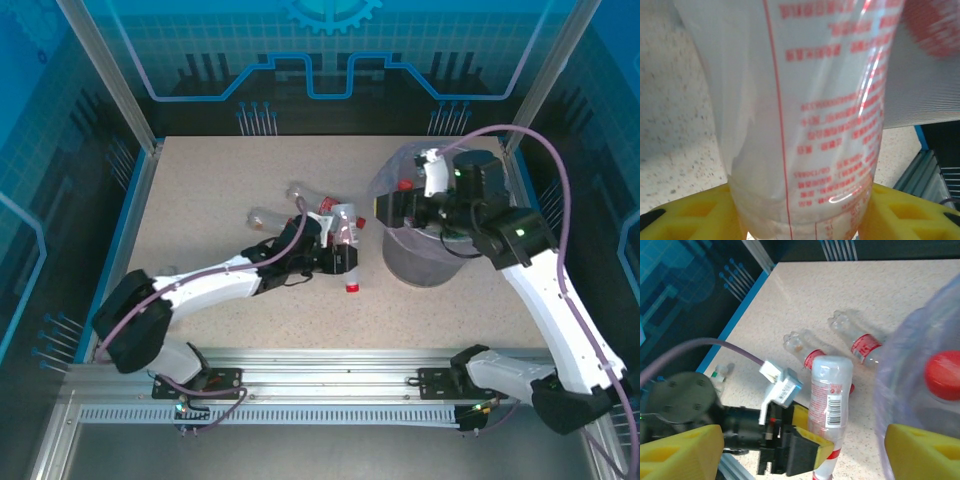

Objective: Put the plastic bottles in the bin

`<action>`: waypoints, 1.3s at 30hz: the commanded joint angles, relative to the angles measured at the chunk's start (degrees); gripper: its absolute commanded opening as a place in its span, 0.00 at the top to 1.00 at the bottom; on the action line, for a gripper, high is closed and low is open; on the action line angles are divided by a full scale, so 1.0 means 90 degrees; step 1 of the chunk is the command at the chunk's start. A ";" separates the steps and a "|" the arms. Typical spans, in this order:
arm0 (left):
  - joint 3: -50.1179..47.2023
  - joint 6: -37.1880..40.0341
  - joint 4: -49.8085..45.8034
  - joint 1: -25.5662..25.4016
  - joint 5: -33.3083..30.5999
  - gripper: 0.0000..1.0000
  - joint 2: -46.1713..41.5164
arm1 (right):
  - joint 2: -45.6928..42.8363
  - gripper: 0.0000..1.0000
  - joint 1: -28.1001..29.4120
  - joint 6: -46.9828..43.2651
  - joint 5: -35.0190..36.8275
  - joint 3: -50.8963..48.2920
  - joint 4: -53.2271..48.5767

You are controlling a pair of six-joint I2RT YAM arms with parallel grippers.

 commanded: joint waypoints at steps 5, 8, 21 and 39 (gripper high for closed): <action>-0.0417 0.1062 -0.0272 0.0820 0.0810 0.47 -0.1192 | 0.0941 0.19 0.0497 -0.0110 -0.0124 0.0413 0.0594; -0.0378 0.1161 -0.0462 0.0957 0.1195 0.47 -0.1333 | 0.1408 0.21 0.0705 -0.0178 -0.0273 0.0476 0.0766; -0.0348 0.0973 -0.0471 0.0996 0.1774 0.47 -0.1563 | 0.2643 0.22 0.0909 -0.0103 -0.0753 0.0554 0.1624; -0.0555 0.0001 0.0853 0.1326 0.2715 0.48 -0.1596 | 0.2519 0.35 0.0389 0.0480 -0.1983 -0.0119 0.2594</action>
